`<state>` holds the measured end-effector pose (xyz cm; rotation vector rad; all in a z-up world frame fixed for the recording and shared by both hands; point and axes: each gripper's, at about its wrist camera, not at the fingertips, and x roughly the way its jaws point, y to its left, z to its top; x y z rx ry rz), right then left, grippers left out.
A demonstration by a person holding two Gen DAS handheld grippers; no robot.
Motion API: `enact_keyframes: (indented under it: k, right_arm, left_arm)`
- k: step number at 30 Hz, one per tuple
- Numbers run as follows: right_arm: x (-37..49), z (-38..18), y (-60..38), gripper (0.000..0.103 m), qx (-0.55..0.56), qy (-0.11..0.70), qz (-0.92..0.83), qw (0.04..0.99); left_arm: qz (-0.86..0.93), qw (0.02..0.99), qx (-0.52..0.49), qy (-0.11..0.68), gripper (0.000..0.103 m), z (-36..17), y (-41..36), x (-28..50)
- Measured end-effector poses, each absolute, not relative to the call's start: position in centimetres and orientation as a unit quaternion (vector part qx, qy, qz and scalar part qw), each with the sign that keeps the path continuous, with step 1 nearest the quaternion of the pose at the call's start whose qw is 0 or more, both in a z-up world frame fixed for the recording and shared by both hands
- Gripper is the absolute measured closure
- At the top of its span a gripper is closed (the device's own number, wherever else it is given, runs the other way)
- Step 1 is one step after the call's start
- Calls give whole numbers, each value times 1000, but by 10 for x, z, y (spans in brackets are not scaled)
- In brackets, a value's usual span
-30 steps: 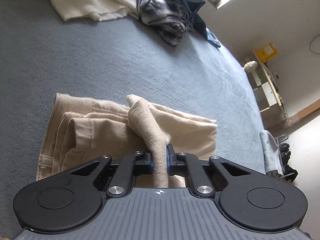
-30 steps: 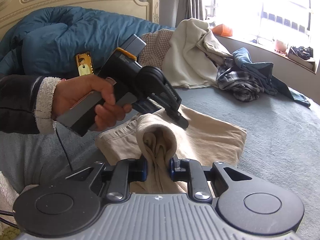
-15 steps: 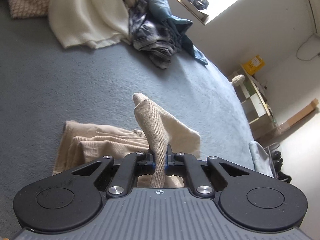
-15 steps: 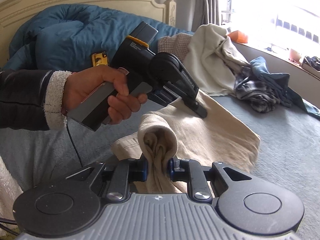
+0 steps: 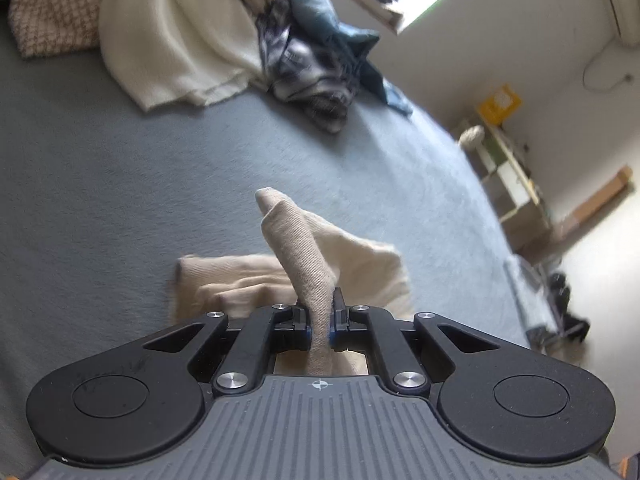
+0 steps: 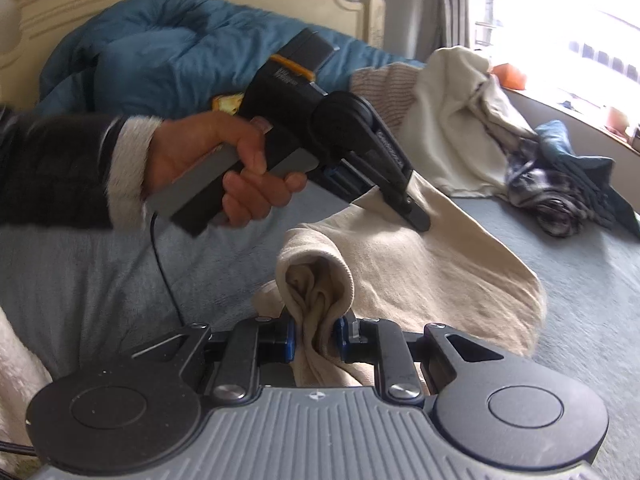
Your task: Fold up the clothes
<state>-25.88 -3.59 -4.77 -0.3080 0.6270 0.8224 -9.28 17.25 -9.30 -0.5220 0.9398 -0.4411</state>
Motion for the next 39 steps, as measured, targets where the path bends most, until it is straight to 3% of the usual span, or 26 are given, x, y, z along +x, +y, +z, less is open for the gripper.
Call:
enact_keyframes:
  k: [15, 22, 27, 28, 29, 31, 33, 37, 39]
  right_arm:
    - [-253, -72, -6, 82, -166, 314, 405, 842]
    - [-246, -86, 6, 82, -180, 314, 401, 842]
    - [-246, -91, 8, 82, -181, 313, 402, 841]
    - [-246, -92, 9, 82, -181, 312, 402, 841]
    - [-246, -92, 9, 82, -181, 311, 403, 842]
    - [-247, -94, 11, 81, -184, 309, 401, 842]
    - [-251, -96, 14, 78, -196, 303, 402, 841]
    - [-266, -96, 20, 50, -214, 277, 419, 838]
    - [-276, -92, 19, 44, -217, 252, 435, 836]
  left_arm:
    - [-231, 833, -254, 434, 98, -113, 190, -91]
    - [-213, 814, -296, 452, 83, -125, 205, -84]
    - [-205, 838, -283, 419, 75, -103, 211, -102]
    - [-204, 843, -280, 411, 66, -99, 212, -106]
    - [-202, 848, -277, 404, 64, -94, 214, -110]
    - [-198, 858, -271, 389, 64, -85, 216, -117]
    - [-195, 867, -265, 374, 64, -76, 219, -125]
    - [-225, 876, -230, 359, 63, -64, 205, -144]
    - [-239, 876, -193, 371, 63, -69, 188, -149]
